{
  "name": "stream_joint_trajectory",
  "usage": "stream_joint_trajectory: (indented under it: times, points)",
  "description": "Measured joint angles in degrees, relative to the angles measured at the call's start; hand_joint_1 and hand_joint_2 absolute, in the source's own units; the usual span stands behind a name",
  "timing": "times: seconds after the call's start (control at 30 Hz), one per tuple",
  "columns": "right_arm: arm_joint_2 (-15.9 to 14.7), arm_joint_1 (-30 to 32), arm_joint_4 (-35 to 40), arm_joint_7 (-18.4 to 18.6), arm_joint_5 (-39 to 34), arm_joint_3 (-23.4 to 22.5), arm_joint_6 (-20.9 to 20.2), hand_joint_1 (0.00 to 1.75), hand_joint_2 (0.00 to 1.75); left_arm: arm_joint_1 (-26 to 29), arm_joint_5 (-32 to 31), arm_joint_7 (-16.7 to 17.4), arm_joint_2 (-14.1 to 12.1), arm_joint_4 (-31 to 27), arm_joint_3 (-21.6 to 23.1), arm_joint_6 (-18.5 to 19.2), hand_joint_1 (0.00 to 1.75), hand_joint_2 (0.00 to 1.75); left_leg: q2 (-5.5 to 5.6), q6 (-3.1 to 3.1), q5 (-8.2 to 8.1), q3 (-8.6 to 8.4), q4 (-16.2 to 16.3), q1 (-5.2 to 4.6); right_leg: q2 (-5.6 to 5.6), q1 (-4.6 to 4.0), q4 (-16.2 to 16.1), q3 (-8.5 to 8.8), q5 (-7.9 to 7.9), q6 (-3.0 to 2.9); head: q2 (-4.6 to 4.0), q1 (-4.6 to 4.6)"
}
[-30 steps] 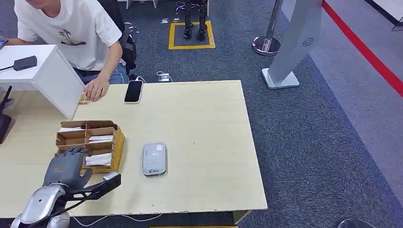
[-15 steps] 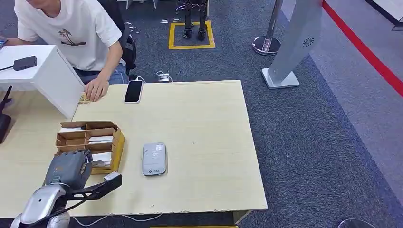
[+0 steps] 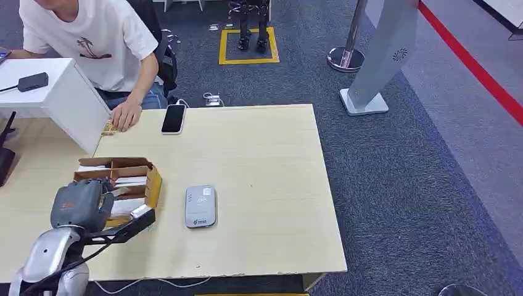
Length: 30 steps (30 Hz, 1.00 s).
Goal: Pass the card to the sensor for recognition and then transmit it.
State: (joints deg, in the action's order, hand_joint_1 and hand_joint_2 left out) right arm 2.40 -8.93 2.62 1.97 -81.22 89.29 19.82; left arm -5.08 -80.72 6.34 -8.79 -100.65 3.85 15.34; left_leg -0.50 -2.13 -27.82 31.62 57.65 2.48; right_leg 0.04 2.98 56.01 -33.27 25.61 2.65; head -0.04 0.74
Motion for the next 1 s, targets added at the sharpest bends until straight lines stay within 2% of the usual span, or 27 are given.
stream_joint_trajectory:
  times: [0.13, 0.33, 0.47, 0.53, 0.7, 0.83, 1.0]
  points:
    - [0.0, 0.0, 0.0, 0.0, 0.6, 0.0, -0.1, 0.0, 0.0, -2.9, -2.1, -0.2, 1.3, -0.7, 0.0, -2.9, 1.75, 1.75, 0.01, 0.01, 0.01, 0.01, 0.0, 0.0, 0.0, 0.0, 0.0, 0.0, -0.01, -0.01, 0.0, 0.0]
    - [0.0, -0.1, 0.0, 0.1, 3.3, 0.0, -0.7, 0.0, 0.0, -7.1, -5.9, -0.7, 5.0, -1.7, -0.6, -7.2, 1.75, 1.75, 0.02, 0.01, 0.0, 0.02, 0.0, 0.0, -0.02, 0.0, 0.0, 0.01, -0.01, -0.01, 0.0, 0.0]
    - [0.0, -0.1, 0.1, 0.2, 4.9, 0.0, -0.9, 0.0, 0.0, -8.7, -7.8, -0.2, 7.0, -1.7, -2.3, -7.6, 1.75, 1.75, 0.02, 0.01, 0.0, 0.01, 0.0, 0.0, -0.02, 0.0, 0.0, 0.0, -0.01, -0.01, 0.02, 0.02]
    - [0.0, -0.1, 0.1, 0.3, 6.3, 0.0, -1.0, 0.0, 0.0, -9.6, -7.8, 1.1, 7.5, -0.8, -3.5, -7.1, 1.75, 1.75, 0.02, 0.01, 0.0, 0.01, 0.0, 0.01, -0.02, -0.01, 0.0, -0.01, 0.0, -0.01, 0.0, 0.02]
    - [0.0, -0.3, 0.2, 1.1, 9.2, 0.0, -1.3, 0.0, 0.0, -12.4, -7.8, 4.4, 7.6, 5.1, -7.4, -7.8, 1.75, 1.75, 0.01, -0.02, 0.03, 0.01, 0.0, 0.01, 0.0, -0.01, 0.0, 0.0, -0.01, -0.01, 0.0, 0.0]
    - [0.0, -0.9, 0.3, 1.9, 10.9, 0.0, -1.7, 0.0, 0.0, -15.9, -7.8, 6.6, 6.3, 11.7, -10.5, -9.1, 1.75, 1.75, 0.0, 0.0, 0.07, 0.0, 0.0, 0.0, 0.0, -0.01, 0.0, -0.01, -0.05, -0.05, 0.0, 0.02]
    - [0.0, -1.3, 0.4, 2.2, 11.2, 0.0, -1.9, 0.0, 0.0, -19.8, -7.8, 7.3, 5.1, 18.1, -12.1, -10.0, 1.75, 1.75, 0.04, 0.0, 0.07, 0.02, 0.0, 0.0, -0.03, 0.0, 0.0, 0.0, -0.04, -0.05, 0.0, 0.0]
